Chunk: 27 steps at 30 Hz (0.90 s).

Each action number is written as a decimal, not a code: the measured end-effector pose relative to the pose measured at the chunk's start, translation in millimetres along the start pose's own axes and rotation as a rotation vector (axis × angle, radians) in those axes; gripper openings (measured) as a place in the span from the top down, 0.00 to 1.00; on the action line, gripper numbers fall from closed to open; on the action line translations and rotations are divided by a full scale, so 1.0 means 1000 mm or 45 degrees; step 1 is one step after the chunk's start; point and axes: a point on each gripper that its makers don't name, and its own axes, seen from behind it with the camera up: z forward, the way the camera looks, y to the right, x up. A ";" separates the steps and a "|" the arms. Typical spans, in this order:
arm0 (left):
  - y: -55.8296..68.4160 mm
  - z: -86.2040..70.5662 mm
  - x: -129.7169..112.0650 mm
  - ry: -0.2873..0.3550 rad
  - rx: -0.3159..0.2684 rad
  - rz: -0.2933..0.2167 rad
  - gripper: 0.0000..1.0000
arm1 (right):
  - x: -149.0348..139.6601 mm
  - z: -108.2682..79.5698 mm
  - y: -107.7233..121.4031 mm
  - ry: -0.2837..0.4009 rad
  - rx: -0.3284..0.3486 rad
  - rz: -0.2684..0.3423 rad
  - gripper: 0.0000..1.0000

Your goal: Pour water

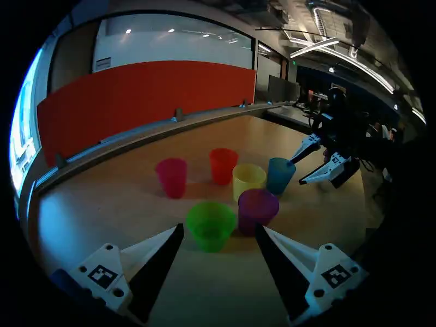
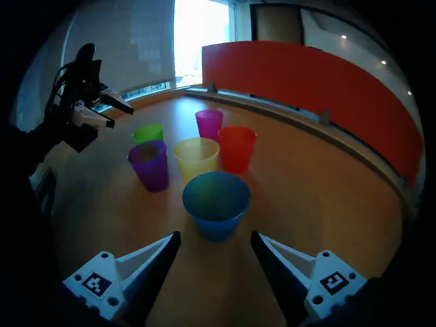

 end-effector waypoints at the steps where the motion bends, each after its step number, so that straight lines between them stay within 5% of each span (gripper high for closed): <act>1: 0.000 -0.001 0.000 0.006 0.008 -0.007 0.03 | -0.001 -0.004 0.000 0.004 -0.008 0.005 0.00; 15: -0.005 -0.022 0.002 0.111 0.151 -0.023 0.03 | 0.002 -0.056 0.003 0.113 -0.112 0.086 0.00; 27: -0.006 -0.045 0.002 0.220 0.293 -0.063 0.03 | 0.020 -0.077 0.018 0.229 -0.276 0.119 0.00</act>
